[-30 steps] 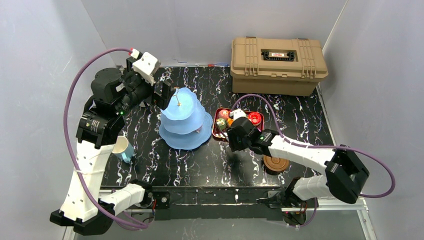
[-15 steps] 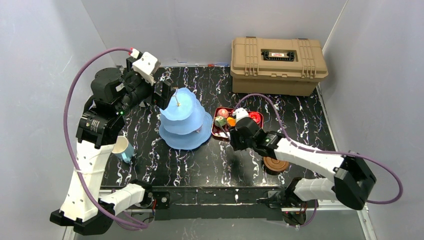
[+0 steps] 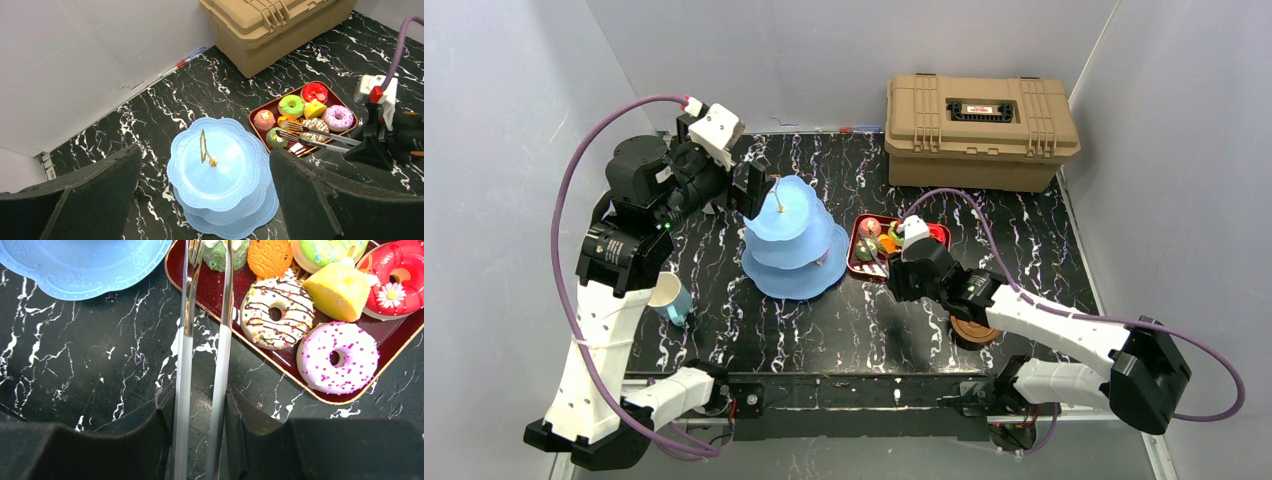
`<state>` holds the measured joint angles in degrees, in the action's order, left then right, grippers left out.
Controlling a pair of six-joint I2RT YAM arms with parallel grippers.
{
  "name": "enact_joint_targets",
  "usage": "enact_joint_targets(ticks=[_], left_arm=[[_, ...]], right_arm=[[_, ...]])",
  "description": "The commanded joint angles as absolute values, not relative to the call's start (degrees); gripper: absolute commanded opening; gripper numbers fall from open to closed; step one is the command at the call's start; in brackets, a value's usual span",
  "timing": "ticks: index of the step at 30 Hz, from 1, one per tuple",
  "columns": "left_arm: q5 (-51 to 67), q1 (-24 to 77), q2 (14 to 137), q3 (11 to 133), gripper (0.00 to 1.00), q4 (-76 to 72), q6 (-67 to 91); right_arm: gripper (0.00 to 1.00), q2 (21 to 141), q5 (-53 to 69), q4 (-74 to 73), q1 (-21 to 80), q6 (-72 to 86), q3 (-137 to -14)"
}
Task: Serve the afternoon tea
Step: Pick up the desert from the tray.
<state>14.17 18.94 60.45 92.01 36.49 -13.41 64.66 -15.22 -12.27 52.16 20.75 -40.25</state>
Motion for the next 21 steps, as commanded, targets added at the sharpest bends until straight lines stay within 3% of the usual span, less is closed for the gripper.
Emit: enact_joint_targets(ticks=[1,10,21], left_arm=[[15.02,19.18,59.99,93.38,0.98,36.3,-12.66],[14.93,19.23,60.03,93.55,0.98,36.56,-13.08],[15.25,19.14,60.08,93.41,0.98,36.47,-12.66]], right_arm=[[0.21,67.4,-14.89,-10.74,51.77,21.01,-41.25],[0.41,70.47,-15.5,-9.38,51.6,22.01,-41.54],[0.41,67.16,-13.27,-6.92,51.59,22.66,-40.77]])
